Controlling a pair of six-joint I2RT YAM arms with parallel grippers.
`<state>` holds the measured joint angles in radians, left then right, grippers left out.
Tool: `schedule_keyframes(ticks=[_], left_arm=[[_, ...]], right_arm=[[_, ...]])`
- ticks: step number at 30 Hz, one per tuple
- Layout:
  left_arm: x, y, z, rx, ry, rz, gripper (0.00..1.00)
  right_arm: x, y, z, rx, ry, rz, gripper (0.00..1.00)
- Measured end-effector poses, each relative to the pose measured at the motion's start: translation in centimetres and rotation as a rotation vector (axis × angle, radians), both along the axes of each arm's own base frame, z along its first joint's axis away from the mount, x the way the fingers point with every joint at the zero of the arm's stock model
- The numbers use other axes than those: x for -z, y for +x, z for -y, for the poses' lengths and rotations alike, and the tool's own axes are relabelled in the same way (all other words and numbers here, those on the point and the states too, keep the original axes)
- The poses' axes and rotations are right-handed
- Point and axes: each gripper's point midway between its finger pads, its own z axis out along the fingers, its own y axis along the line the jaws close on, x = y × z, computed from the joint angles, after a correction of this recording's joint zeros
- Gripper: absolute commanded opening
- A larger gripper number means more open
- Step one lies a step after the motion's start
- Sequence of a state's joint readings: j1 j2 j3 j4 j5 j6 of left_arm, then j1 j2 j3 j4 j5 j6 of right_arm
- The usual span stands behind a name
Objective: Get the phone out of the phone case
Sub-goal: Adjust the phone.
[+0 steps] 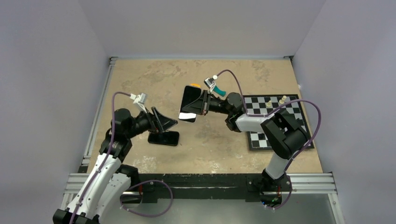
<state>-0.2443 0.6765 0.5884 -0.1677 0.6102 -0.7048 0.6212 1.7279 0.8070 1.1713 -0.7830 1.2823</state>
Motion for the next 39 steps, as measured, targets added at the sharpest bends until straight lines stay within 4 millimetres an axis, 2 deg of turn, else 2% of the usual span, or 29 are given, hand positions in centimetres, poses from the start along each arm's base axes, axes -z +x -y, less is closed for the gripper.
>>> schedule_keyframes(ticks=[3,5,13,19,26,28,29,30,31,32,33,35,39], left_arm=[[2.2,-0.9,0.6,0.008,-0.097,-0.104,0.70],[2.5,-1.1,1.0,0.014,-0.137,-0.139,0.64],[-0.7,-1.9,1.9,0.058,-0.250,-0.080,0.47],[-1.4,-2.0,1.9,0.060,-0.280,-0.070,0.19],[-1.6,-2.2,2.0,0.063,-0.297,-0.081,0.21],[-1.7,-2.2,2.0,0.065,-0.298,-0.077,0.12],[-1.7,-2.2,2.0,0.066,-0.300,-0.075,0.05],[-1.8,-2.2,2.0,0.070,-0.304,-0.076,0.00],[-1.9,-2.2,2.1,0.075,-0.305,-0.075,0.00],[-1.9,-2.2,2.1,0.079,-0.306,-0.075,0.00],[-1.9,-2.2,2.1,0.082,-0.306,-0.072,0.00],[-1.8,-2.5,2.3,0.100,-0.300,-0.073,0.00],[-1.0,-3.2,2.4,0.129,-0.274,-0.099,0.00]], right_arm=[[-0.7,-0.9,-0.6,-0.023,0.033,-0.025,0.00],[-1.0,-1.6,-1.1,-0.034,0.047,-0.027,0.00],[-1.2,-3.2,-2.7,-0.044,0.060,-0.042,0.00],[-1.4,-4.3,-3.6,-0.060,0.069,-0.048,0.00],[-1.9,-4.6,-3.7,-0.062,0.079,-0.045,0.00],[-2.0,-4.7,-3.7,-0.061,0.079,-0.045,0.00],[-2.1,-4.7,-3.7,-0.057,0.079,-0.045,0.03],[-2.2,-4.7,-3.7,-0.055,0.078,-0.044,0.12],[-2.3,-4.7,-3.6,-0.054,0.078,-0.041,0.29],[-2.4,-4.7,-3.6,-0.052,0.075,-0.037,0.40],[-2.4,-4.7,-3.6,-0.049,0.074,-0.036,0.47],[-2.4,-4.5,-3.6,-0.034,0.067,-0.036,0.54],[-2.4,-4.2,-3.2,-0.017,0.034,-0.021,0.56]])
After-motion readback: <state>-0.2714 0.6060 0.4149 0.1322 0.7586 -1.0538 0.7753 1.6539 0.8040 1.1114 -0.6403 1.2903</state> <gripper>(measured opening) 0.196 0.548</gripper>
